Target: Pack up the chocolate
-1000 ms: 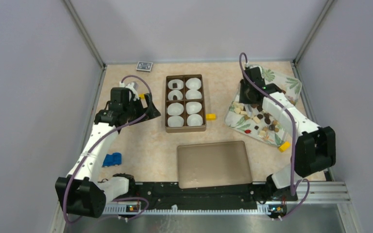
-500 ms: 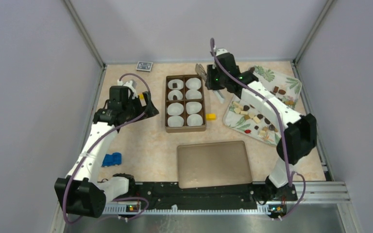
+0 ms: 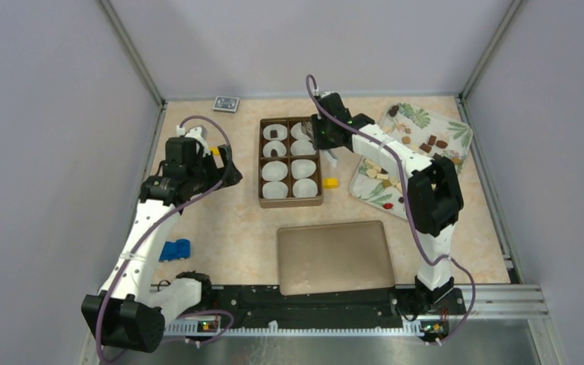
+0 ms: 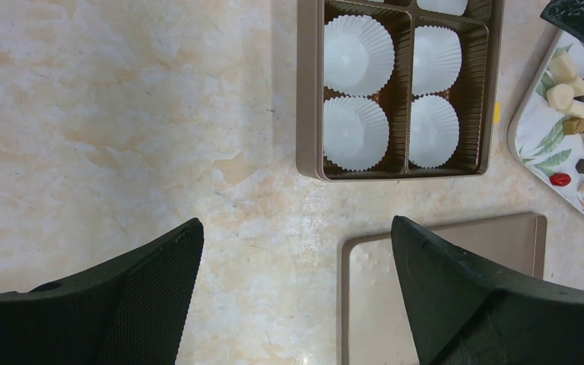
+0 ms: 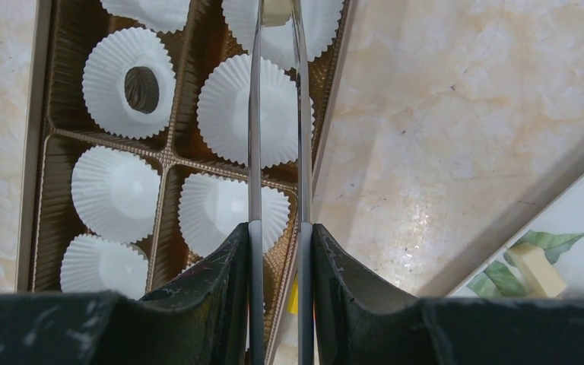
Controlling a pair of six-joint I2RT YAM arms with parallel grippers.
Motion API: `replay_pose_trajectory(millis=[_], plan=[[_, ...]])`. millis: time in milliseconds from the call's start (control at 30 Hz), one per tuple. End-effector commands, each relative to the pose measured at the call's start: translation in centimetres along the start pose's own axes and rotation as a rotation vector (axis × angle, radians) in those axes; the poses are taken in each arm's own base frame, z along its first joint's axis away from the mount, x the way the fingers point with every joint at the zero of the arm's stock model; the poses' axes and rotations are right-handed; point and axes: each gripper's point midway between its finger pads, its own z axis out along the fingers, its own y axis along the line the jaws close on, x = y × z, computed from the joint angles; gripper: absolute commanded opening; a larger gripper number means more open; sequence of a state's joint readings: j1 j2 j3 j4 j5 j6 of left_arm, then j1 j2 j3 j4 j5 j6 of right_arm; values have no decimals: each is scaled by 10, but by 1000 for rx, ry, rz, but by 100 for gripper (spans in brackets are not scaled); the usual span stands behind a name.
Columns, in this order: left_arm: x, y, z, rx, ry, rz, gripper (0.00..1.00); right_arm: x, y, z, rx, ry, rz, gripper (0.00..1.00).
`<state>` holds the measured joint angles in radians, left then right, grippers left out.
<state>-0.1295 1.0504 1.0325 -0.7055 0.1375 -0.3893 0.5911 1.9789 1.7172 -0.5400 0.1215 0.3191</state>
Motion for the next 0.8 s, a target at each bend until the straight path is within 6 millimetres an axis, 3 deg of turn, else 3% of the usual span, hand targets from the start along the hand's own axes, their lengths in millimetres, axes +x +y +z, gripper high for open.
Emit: replay_pose_trajectory(millis=[0,500,767], plan=[[-7,-3,-3,12,-14,28,97,-35,5,-7,3,-118,22,11],[-6,-2,-5,10,-8,53,98,-37,1,10,39,-104,-1,20],[-6,0,-2,3,-2,58,98,-41,4,11,31,-103,-1,36]])
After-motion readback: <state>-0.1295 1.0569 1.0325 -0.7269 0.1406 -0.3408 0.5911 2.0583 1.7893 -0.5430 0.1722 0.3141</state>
